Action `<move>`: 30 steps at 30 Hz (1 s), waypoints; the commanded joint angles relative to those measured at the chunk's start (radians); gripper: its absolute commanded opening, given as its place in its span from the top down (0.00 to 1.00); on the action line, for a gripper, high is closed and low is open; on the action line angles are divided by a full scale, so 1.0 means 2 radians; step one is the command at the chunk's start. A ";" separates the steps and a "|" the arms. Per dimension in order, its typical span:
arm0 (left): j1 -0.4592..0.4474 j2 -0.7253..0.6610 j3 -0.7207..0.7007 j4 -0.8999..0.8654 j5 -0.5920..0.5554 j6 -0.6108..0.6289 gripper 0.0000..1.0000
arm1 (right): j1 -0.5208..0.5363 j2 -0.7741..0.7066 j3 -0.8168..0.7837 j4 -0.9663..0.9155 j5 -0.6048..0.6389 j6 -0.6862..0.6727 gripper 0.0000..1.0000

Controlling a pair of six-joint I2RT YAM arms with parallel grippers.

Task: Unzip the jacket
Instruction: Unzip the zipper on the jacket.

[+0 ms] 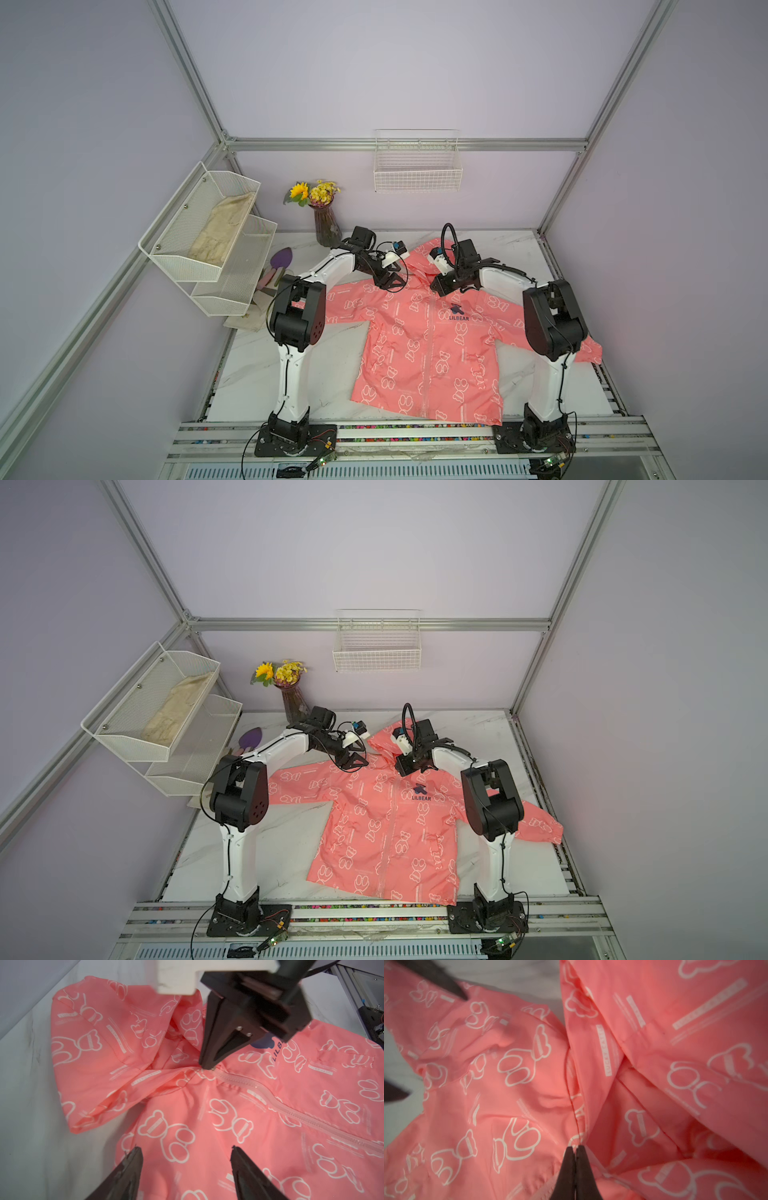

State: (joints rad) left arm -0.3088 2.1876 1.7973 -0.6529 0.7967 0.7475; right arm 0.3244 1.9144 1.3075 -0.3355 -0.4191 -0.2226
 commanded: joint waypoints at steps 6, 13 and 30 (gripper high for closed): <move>-0.010 0.044 0.100 -0.086 0.037 0.097 0.28 | 0.010 -0.070 -0.074 0.133 -0.040 -0.112 1.00; -0.023 0.059 0.128 -0.093 0.042 0.130 0.25 | 0.014 -0.077 -0.098 0.168 -0.064 -0.119 1.00; -0.064 0.132 0.200 -0.101 0.002 0.175 0.37 | 0.020 -0.093 -0.108 0.156 -0.066 -0.149 1.00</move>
State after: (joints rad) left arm -0.4217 2.4401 2.1300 -0.8387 0.7982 1.0435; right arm 0.3561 1.7630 1.0878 -0.0395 -0.5148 -0.4774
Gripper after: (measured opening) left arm 0.636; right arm 0.047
